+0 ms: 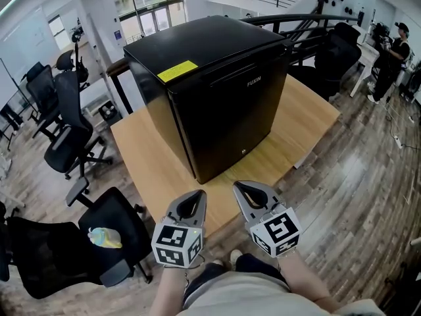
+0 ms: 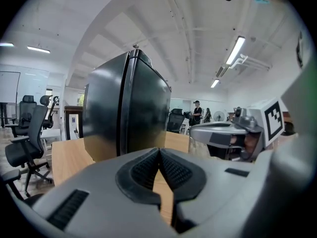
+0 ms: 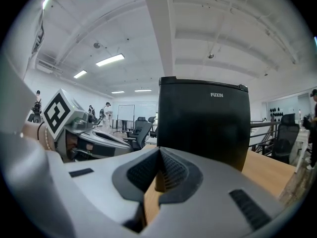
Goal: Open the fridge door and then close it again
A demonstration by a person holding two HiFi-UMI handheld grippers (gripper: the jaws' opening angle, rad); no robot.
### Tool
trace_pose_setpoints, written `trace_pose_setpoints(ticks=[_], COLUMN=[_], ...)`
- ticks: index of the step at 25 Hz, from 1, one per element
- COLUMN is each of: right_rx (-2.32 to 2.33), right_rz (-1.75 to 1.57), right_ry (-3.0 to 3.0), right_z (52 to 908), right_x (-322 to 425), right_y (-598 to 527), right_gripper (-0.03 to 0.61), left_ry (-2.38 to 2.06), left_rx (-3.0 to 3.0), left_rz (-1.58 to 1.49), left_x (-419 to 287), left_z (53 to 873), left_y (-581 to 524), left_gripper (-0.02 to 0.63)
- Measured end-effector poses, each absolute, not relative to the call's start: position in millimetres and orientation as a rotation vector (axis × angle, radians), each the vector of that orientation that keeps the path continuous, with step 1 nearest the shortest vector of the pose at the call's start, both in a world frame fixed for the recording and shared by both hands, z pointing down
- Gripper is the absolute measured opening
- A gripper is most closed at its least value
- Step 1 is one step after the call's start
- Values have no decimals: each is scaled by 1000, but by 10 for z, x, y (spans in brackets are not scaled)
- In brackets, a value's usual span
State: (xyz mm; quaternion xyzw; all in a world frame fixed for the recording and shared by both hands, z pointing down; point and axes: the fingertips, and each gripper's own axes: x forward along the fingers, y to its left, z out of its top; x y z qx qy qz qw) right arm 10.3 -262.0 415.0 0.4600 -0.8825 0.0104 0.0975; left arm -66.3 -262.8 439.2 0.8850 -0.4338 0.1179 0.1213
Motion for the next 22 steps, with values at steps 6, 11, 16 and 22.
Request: trace_pose_setpoints(ticks=[6,11,16,22], right_rx=[1345,1325,1349,1294], right_rz=[65,64,74,112], right_ry=[-2619,-2620,-2598,-2603], right_z=[4189,4235,4272,4333], right_x=[97,64,110,95], right_y=[-2632,-2638,-2662,-2644], right_gripper=[-2,-2,-2,-2], left_ry=[-1230,-1234,-1204,-1179], left_rx=[2600,2576,2572,2564], left_rz=[397,387,388,408], left_x=[-702,-746,-715,-727], left_z=[4432,4486,4545,4587], left_y=[-2639,-2637,-2611,-2588], left_gripper=[6,6,6,6])
